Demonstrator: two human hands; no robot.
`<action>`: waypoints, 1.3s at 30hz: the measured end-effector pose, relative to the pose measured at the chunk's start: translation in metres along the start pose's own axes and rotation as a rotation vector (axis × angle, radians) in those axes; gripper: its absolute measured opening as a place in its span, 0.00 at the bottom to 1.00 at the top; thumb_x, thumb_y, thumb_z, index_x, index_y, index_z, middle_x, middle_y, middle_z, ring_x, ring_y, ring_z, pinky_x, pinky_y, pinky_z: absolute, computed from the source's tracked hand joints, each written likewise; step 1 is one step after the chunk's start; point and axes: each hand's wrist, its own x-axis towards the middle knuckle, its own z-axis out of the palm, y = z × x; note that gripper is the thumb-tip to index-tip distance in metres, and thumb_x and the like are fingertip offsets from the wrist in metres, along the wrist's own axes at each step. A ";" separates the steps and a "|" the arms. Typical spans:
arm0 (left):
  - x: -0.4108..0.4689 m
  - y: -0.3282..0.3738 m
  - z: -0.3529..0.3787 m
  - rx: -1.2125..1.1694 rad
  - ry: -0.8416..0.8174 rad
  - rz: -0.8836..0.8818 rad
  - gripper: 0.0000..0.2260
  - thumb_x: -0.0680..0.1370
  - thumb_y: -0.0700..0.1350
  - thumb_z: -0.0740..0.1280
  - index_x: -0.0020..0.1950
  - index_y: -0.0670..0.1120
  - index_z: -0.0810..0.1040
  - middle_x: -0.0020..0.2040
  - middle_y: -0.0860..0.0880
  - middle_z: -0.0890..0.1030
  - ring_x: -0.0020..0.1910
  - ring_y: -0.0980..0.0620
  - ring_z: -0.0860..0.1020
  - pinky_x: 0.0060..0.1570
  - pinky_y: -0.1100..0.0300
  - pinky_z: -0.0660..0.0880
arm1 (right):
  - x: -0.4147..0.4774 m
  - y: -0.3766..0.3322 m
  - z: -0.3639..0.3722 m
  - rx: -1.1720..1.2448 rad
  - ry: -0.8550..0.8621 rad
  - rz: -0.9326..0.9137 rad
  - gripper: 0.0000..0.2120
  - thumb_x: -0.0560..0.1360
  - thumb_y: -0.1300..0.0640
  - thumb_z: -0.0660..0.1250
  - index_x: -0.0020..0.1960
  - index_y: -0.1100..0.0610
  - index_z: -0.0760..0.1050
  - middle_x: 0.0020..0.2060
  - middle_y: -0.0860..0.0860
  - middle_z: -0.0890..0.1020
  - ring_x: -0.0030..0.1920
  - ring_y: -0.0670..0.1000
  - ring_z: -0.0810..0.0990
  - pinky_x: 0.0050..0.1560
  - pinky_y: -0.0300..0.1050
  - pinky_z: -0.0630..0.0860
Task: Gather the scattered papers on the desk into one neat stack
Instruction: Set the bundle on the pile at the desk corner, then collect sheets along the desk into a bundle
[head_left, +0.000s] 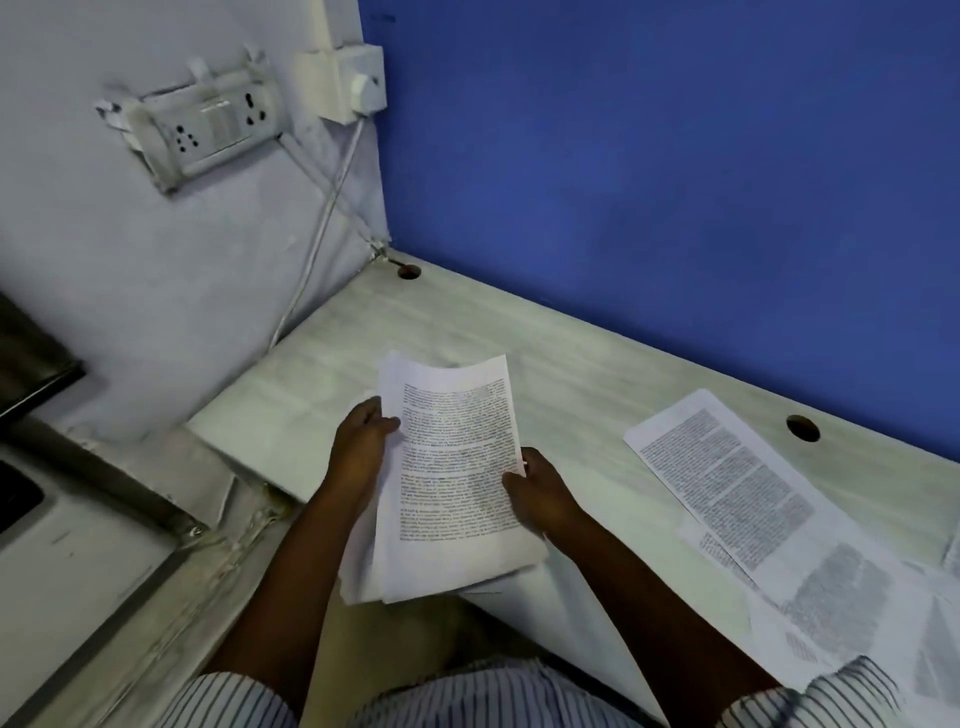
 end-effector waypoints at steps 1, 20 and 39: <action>0.004 -0.001 -0.004 0.013 0.038 0.000 0.22 0.78 0.35 0.67 0.72 0.43 0.72 0.68 0.47 0.76 0.63 0.48 0.77 0.65 0.55 0.73 | 0.003 0.001 0.000 -0.017 -0.009 0.039 0.16 0.78 0.60 0.62 0.66 0.57 0.71 0.58 0.51 0.80 0.57 0.52 0.80 0.54 0.44 0.78; -0.013 -0.064 0.092 0.128 -0.304 -0.248 0.08 0.78 0.35 0.68 0.56 0.40 0.80 0.53 0.36 0.83 0.52 0.35 0.82 0.54 0.43 0.78 | -0.070 0.100 -0.085 0.382 0.422 0.285 0.06 0.78 0.62 0.67 0.54 0.56 0.77 0.43 0.57 0.82 0.43 0.54 0.80 0.43 0.50 0.77; -0.094 -0.170 0.328 0.893 -0.735 0.004 0.23 0.74 0.45 0.72 0.67 0.43 0.74 0.62 0.43 0.78 0.60 0.43 0.78 0.61 0.51 0.76 | -0.183 0.195 -0.227 0.077 0.812 0.369 0.15 0.75 0.55 0.72 0.60 0.56 0.76 0.53 0.54 0.82 0.49 0.52 0.82 0.48 0.45 0.79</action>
